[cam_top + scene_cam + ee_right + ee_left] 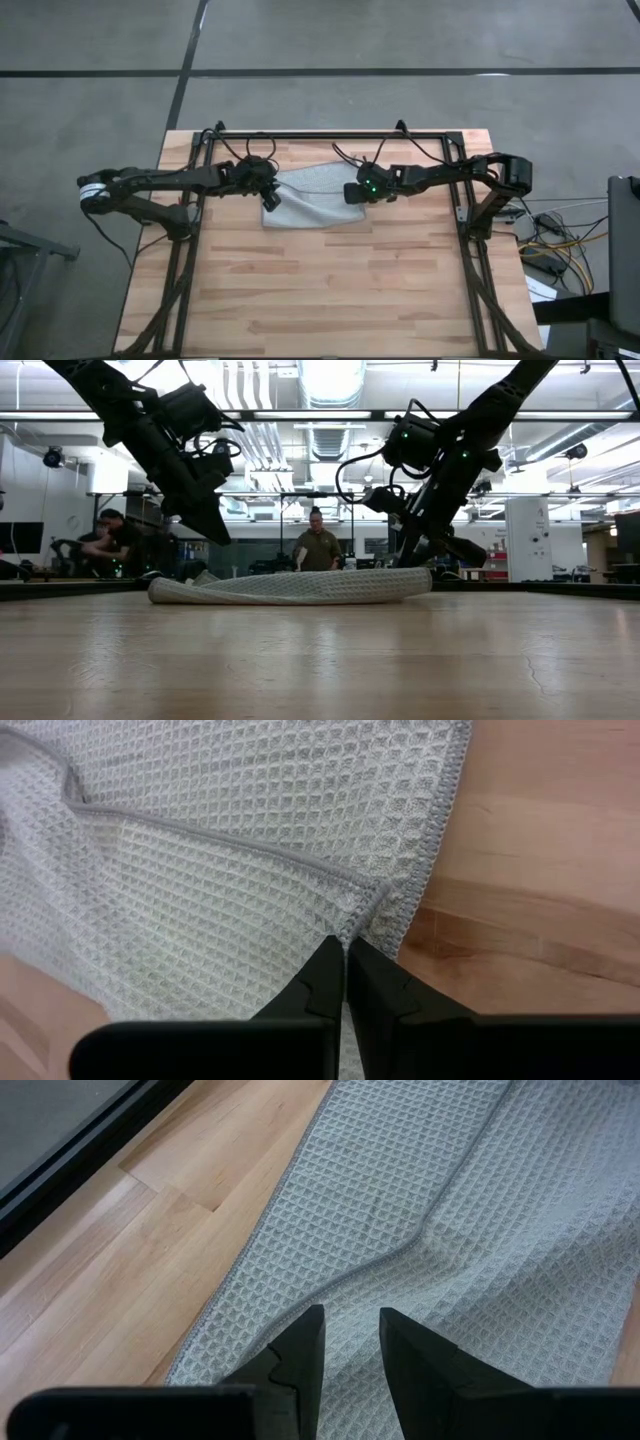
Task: Roll towel
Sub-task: Fold the gray towel
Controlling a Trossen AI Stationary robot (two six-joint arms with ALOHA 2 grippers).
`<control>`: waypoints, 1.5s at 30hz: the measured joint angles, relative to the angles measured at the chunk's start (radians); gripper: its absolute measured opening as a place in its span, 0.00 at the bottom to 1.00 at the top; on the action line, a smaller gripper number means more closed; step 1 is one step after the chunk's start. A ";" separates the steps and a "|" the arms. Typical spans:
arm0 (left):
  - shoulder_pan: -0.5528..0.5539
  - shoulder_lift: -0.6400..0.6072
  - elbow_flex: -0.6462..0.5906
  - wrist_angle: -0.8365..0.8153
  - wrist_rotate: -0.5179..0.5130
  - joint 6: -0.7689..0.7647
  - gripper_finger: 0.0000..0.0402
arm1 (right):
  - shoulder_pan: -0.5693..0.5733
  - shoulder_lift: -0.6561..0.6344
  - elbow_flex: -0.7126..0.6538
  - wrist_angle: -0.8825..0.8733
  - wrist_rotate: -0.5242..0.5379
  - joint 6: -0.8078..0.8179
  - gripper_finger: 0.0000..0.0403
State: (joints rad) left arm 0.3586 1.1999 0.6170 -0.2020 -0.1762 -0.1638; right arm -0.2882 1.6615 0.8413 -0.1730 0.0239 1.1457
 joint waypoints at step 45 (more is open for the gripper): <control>0.000 0.000 0.000 0.000 0.000 0.000 0.26 | 0.000 0.000 0.000 0.022 0.019 -0.042 0.03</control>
State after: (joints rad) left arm 0.3587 1.1999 0.6170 -0.2020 -0.1761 -0.1638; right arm -0.2883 1.6619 0.8413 -0.1513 0.0425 1.1035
